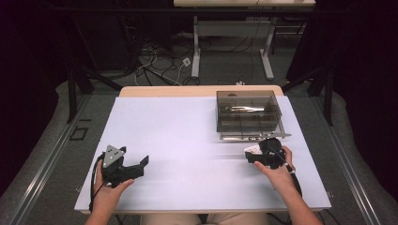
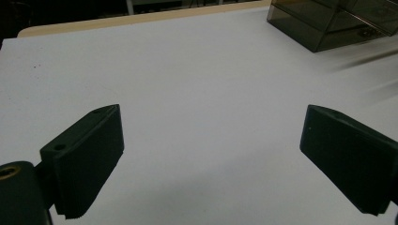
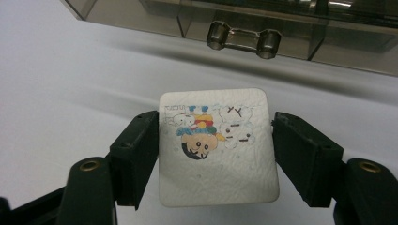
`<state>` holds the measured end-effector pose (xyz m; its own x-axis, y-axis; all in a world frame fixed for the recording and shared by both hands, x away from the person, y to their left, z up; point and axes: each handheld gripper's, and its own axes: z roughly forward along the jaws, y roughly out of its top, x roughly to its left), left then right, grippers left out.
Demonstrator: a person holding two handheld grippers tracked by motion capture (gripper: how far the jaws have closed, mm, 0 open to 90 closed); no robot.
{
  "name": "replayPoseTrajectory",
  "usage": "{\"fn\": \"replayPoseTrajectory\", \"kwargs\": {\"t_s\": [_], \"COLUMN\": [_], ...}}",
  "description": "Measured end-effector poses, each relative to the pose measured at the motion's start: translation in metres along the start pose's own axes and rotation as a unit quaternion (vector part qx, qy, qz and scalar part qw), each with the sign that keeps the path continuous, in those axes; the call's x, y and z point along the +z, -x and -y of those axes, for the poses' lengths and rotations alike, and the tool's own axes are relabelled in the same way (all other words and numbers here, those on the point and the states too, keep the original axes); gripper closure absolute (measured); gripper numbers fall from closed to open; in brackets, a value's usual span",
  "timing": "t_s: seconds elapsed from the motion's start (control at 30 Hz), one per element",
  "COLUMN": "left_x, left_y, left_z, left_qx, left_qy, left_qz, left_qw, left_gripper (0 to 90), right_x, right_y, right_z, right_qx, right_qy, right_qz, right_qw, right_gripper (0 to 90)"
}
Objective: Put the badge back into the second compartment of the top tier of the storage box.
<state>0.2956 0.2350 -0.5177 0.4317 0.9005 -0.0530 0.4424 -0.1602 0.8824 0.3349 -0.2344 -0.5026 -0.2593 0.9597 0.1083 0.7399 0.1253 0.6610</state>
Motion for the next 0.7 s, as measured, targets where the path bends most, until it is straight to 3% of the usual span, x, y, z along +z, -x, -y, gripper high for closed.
{"fn": "replayPoseTrajectory", "kwargs": {"t_s": [0.7], "left_x": [0.0], "left_y": [0.001], "left_z": [0.0], "left_qx": [-0.001], "left_qy": [0.0], "left_qz": [0.0], "left_qw": [1.0], "left_gripper": [6.8], "right_x": [-0.022], "right_y": [0.001], "right_z": [-0.014], "right_qx": [0.002], "right_qy": [0.022], "right_qz": [0.004], "right_qw": [0.9997], "right_gripper": [33.1]}}
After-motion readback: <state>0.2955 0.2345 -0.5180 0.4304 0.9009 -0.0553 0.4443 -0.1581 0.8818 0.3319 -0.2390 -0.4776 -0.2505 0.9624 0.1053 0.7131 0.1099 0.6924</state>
